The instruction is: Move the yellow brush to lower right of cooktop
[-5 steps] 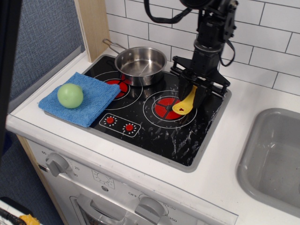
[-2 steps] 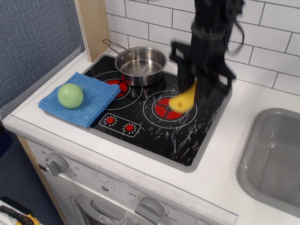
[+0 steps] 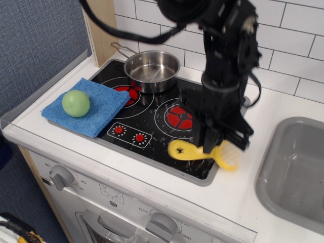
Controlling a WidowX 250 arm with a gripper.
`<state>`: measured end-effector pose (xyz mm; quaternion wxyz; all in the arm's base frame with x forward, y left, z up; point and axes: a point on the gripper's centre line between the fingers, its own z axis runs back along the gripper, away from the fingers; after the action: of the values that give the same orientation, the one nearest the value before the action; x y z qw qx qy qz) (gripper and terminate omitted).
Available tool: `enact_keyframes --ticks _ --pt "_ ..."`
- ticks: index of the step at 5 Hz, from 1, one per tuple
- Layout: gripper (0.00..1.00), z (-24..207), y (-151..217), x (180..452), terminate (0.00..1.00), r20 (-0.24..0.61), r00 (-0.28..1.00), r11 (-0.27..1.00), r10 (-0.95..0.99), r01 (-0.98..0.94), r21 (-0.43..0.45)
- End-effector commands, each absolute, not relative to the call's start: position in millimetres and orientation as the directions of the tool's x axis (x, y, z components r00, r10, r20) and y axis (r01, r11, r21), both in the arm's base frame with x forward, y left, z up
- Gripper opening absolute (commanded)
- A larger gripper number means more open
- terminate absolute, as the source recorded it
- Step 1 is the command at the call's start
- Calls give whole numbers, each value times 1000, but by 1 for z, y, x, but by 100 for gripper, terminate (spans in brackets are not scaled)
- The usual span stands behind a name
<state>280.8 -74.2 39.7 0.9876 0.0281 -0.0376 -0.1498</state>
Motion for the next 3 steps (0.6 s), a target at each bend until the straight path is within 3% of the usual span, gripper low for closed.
enact_keyframes --ticks 1,2,3 --pt "0 39 -72 276 0 97 976 981 -192 187 57" --pt "100 43 -70 277 0 104 973 977 -208 201 70" --pt "100 57 -63 273 0 144 972 981 -183 171 92"
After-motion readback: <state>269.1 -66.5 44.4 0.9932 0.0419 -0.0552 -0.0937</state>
